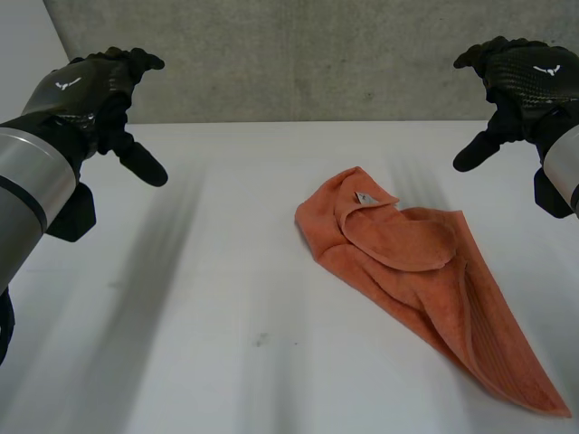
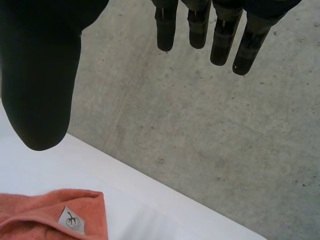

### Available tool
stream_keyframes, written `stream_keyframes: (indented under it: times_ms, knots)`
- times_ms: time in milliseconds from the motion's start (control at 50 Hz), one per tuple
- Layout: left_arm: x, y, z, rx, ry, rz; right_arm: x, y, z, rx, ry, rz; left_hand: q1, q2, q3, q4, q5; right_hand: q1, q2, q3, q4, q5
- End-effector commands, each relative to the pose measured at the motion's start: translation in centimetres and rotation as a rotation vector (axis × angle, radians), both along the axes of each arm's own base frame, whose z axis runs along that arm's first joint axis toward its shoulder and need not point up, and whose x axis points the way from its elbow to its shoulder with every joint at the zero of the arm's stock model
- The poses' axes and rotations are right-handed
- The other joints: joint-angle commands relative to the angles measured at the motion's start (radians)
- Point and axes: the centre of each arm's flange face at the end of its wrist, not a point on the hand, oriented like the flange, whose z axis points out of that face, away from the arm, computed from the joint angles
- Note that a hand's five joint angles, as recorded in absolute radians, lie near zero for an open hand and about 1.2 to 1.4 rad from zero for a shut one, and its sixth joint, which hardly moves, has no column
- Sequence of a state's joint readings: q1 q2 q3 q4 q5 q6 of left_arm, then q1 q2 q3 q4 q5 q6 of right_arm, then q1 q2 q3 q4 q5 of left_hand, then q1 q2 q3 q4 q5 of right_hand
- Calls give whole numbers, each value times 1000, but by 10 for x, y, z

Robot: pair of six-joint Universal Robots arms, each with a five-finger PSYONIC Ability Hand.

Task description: Fold the laundry

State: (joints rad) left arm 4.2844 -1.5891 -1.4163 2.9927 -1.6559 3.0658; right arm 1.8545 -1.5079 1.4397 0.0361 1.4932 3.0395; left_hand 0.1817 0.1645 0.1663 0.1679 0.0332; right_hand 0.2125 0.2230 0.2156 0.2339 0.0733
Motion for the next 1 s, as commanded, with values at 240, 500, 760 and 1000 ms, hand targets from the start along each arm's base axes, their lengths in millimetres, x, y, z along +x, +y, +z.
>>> stream_keyframes:
  times_ms: [240, 500, 760, 1000]
  knots:
    - [-30, -12, -52, 52, -28, -71, -4, -4, -66, 195, 220, -18, -7, 10, 8, 7, -33, -38, -48, -41, -59, -73]
    - [-43, -16, -93, 145, -92, -97, 2, -19, -143, 424, 256, 3, -7, 10, 8, 7, -33, -38, -48, -41, -59, -73]
    - [-41, -14, -85, 127, -84, -91, 30, -23, -149, 337, 225, 131, -7, 10, 8, 7, -33, 1184, 1173, 1181, 1162, 1148]
    - [-10, 2, -48, 41, -38, -26, 147, 66, -85, 163, 33, 505, -7, 10, 8, 7, -33, 1184, 1173, 1181, 1162, 1148]
